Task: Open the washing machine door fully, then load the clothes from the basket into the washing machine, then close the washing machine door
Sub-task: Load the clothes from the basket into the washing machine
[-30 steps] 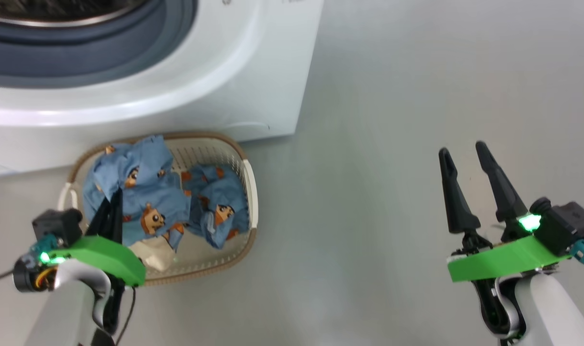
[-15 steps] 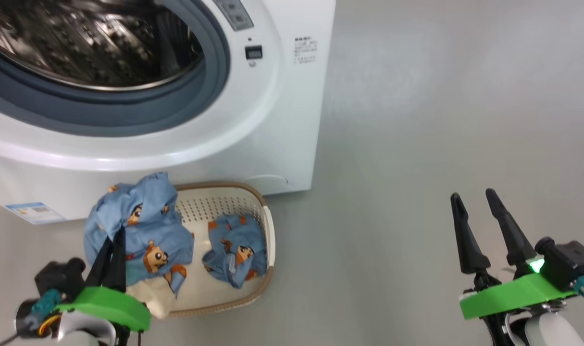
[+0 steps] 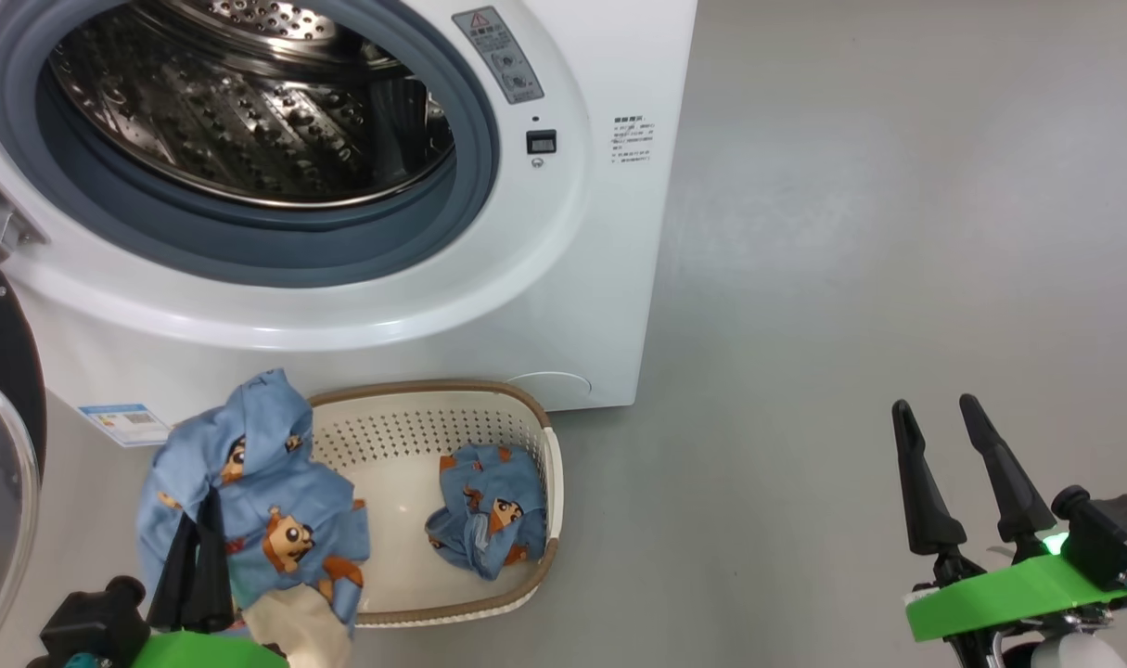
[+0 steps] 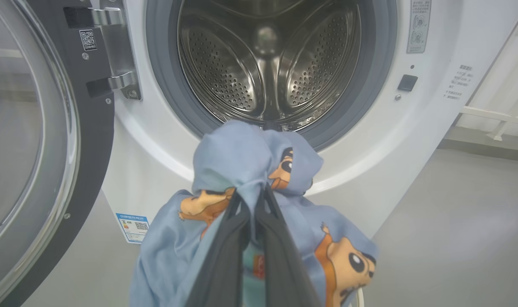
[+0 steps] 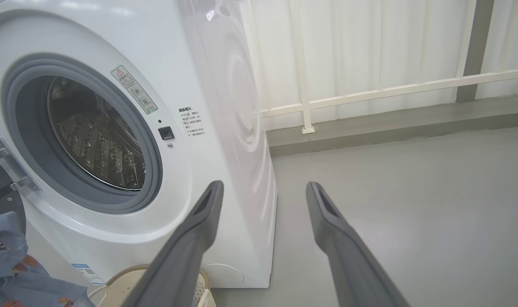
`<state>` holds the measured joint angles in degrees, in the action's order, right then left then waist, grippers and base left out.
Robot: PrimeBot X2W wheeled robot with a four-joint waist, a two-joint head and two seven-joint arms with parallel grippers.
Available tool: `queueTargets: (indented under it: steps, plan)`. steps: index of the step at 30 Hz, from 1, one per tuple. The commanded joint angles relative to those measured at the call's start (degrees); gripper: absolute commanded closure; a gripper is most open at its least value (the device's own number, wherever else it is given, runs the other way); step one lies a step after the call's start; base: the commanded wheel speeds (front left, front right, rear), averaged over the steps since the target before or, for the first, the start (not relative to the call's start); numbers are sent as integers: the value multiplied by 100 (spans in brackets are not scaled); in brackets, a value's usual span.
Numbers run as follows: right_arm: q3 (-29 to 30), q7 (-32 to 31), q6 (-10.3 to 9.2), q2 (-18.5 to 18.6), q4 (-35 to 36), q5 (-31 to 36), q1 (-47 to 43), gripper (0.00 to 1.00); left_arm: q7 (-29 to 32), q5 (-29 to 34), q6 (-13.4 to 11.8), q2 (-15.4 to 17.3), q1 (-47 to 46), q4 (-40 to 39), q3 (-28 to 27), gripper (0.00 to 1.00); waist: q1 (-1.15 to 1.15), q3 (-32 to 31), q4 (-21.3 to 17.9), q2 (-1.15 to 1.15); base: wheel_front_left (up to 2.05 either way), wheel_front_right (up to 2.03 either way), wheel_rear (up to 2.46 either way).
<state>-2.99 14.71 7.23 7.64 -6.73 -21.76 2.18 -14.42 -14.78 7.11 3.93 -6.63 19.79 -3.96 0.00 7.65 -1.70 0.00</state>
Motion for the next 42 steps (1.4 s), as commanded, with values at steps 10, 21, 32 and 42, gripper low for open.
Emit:
queueTargets:
  steps: [10, 21, 32, 42]
  plan:
    - [-44, 29, 25, 88, 206, -35, 36, 0, -58, 131, 25, -42, -62, -358, -320, 100, 0, 245, 6, 0, 0, 0, 0]
    - [9, 29, 25, 70, 286, -28, 297, 0, -58, 168, 35, 19, -931, -263, -385, 100, 0, 742, -31, 0, 0, 0, 0]
    - [-17, 29, 25, -22, 301, -34, 620, 0, -58, 232, 36, 577, -2661, -218, -380, 100, 0, 1232, -222, 0, 0, 0, 0]
    - [-27, 29, 25, -147, 317, -52, 801, 0, -58, 355, 37, 884, -3820, 589, -372, 100, 0, 1569, -446, 0, 0, 0, 0]
